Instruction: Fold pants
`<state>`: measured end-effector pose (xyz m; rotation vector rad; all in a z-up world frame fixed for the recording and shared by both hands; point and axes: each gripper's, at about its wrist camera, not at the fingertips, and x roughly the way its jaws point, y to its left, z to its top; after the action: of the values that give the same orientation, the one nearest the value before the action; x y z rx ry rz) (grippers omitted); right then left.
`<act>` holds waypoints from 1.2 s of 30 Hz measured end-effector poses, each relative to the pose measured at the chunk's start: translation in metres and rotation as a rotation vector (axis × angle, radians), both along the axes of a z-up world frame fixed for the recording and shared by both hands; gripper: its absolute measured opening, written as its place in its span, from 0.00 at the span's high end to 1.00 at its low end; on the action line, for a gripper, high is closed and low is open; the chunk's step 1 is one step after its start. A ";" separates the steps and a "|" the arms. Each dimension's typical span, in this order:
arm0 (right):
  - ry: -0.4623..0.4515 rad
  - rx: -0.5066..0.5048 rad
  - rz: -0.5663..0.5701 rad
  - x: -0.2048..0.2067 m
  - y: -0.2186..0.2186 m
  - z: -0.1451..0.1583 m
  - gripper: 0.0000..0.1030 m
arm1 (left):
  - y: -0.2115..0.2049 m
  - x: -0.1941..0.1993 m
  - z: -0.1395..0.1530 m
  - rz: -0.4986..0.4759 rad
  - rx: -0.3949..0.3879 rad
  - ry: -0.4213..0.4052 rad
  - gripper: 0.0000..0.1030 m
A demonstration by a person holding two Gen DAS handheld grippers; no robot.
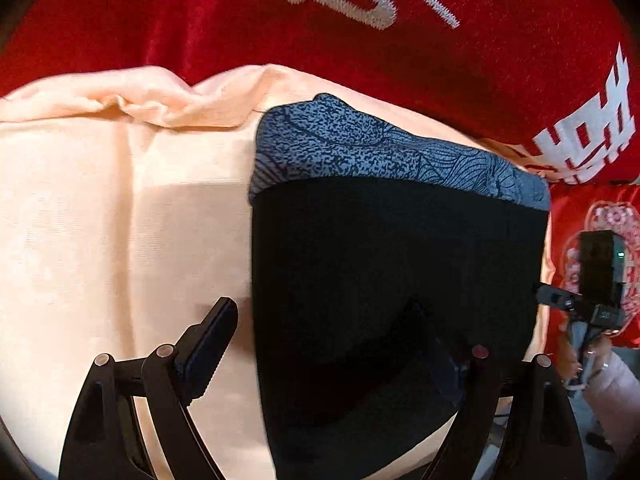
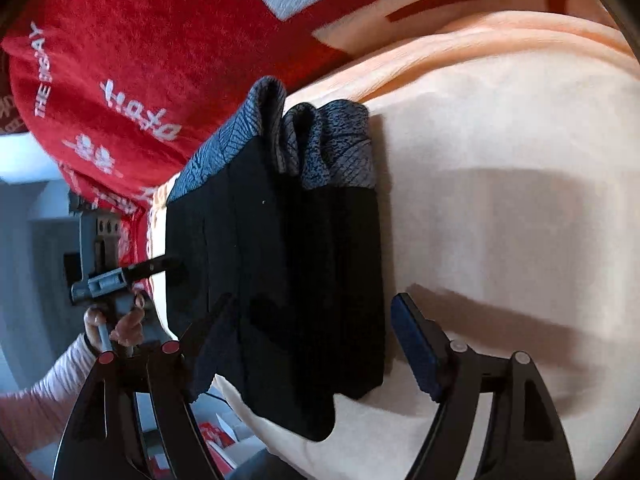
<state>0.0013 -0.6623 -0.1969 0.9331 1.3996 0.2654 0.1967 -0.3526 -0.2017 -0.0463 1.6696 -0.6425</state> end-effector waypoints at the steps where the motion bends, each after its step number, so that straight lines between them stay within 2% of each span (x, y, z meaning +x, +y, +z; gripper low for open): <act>1: -0.002 0.007 0.008 0.002 0.000 -0.002 0.21 | 0.000 0.001 -0.002 0.001 -0.018 0.004 0.11; 3: -0.014 0.040 0.018 0.007 0.001 -0.008 0.21 | -0.002 -0.010 -0.009 0.005 -0.009 -0.005 0.01; 8: -0.029 0.099 0.013 0.020 0.005 -0.022 0.21 | -0.013 -0.022 -0.022 0.031 -0.068 0.050 0.01; 11: -0.019 0.113 0.004 0.025 0.006 -0.025 0.21 | -0.019 -0.026 -0.022 0.038 -0.060 0.038 0.01; 13: 0.000 0.105 -0.005 0.028 0.008 -0.024 0.26 | -0.018 -0.027 -0.019 0.047 -0.045 0.030 0.02; 14: 0.003 0.095 -0.004 0.028 0.009 -0.023 0.28 | -0.015 -0.027 -0.017 0.060 -0.050 0.030 0.04; 16: 0.003 0.097 -0.010 0.028 0.009 -0.021 0.39 | -0.014 -0.031 -0.011 0.085 -0.073 0.023 0.17; 21: -0.042 0.092 -0.005 0.029 0.016 -0.001 0.57 | -0.028 -0.045 0.011 0.069 -0.034 -0.070 0.30; 23: -0.053 0.091 -0.002 0.029 0.019 0.008 0.58 | -0.027 -0.049 0.020 0.074 -0.032 -0.084 0.34; 28: -0.057 0.090 0.007 0.019 0.029 0.032 0.58 | -0.017 -0.063 0.050 0.052 -0.051 -0.089 0.34; 36: -0.061 0.079 -0.033 -0.030 0.064 0.068 0.58 | 0.021 -0.100 0.082 0.015 -0.077 -0.078 0.34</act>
<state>-0.0285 -0.5985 -0.1290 1.0045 1.3244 0.3239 0.0970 -0.3311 -0.1196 -0.0877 1.5680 -0.6884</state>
